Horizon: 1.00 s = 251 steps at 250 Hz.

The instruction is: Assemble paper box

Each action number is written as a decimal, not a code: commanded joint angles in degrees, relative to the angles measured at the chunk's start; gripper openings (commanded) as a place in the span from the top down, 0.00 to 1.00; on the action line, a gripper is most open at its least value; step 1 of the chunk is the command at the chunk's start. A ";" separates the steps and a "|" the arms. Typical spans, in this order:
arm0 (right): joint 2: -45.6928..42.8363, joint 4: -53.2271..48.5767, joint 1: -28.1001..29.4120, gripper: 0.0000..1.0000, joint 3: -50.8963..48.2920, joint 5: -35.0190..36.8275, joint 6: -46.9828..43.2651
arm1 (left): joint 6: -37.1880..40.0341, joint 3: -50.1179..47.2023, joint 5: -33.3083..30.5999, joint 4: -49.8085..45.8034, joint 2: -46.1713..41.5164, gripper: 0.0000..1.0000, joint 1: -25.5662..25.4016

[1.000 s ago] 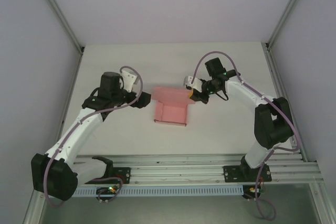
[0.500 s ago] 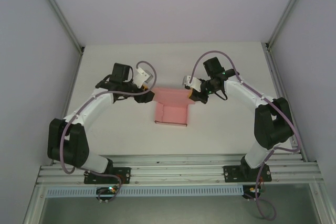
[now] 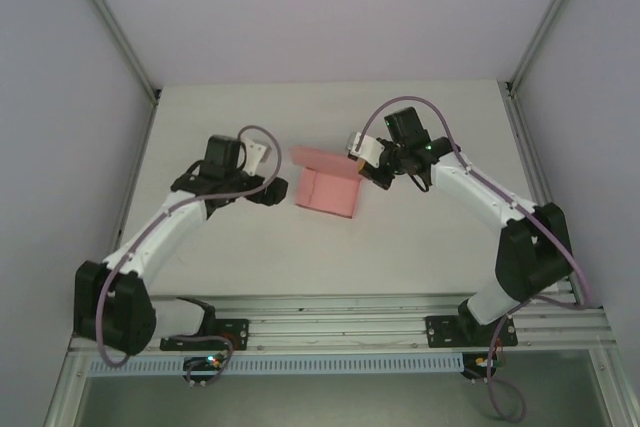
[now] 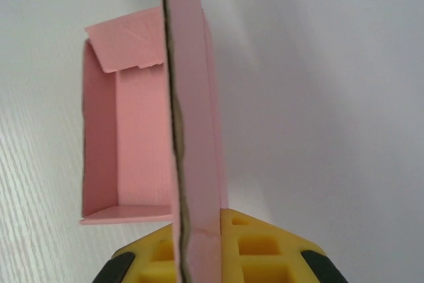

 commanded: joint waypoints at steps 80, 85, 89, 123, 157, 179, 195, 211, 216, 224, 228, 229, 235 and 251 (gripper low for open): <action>-6.69 -0.99 7.36 1.00 1.49 11.86 5.70 | -12.13 -4.62 -0.31 20.91 2.08 0.31 -3.06; -6.52 -0.71 7.91 1.00 1.44 13.50 5.70 | -12.34 -4.25 -0.33 20.96 2.78 0.32 -3.27; -6.36 -0.57 8.37 1.00 1.41 14.61 5.75 | -12.47 -3.95 -0.18 21.04 3.33 0.34 -3.40; -5.66 0.32 9.85 1.00 1.97 17.45 7.02 | -12.81 -2.35 2.03 22.10 7.99 0.40 -3.99; -5.63 1.21 10.62 1.00 1.96 16.62 7.40 | -13.91 -2.25 2.95 25.12 11.53 0.48 -3.97; -5.54 1.03 10.90 1.00 1.90 15.76 7.01 | -13.65 -1.56 1.97 25.81 13.60 0.56 -3.99; -5.75 1.22 11.13 1.00 1.74 15.49 7.75 | -12.95 -1.45 1.60 26.93 15.08 0.56 -4.30; -6.12 1.62 11.10 1.00 1.51 14.67 8.64 | -12.92 -2.09 2.37 29.27 16.34 0.57 -4.35; -6.18 1.67 11.10 1.00 1.55 14.40 9.08 | -12.91 -2.42 2.73 30.22 16.59 0.58 -4.41; -6.32 1.33 11.08 1.00 1.65 13.73 9.30 | -12.86 -2.97 3.01 31.93 16.96 0.57 -4.52; -6.33 1.18 11.12 1.00 1.69 13.58 9.29 | -12.75 -3.25 3.15 32.73 17.08 0.57 -4.60; -6.33 1.10 11.14 1.00 1.76 13.53 9.31 | -12.75 -3.36 3.18 32.91 17.13 0.57 -4.61; -6.45 0.93 11.12 1.00 1.83 13.35 9.30 | -12.68 -3.80 3.36 34.05 17.22 0.57 -4.65; -6.64 0.23 11.08 1.00 1.99 12.25 9.43 | -12.66 -5.06 2.99 37.37 17.35 0.59 -4.69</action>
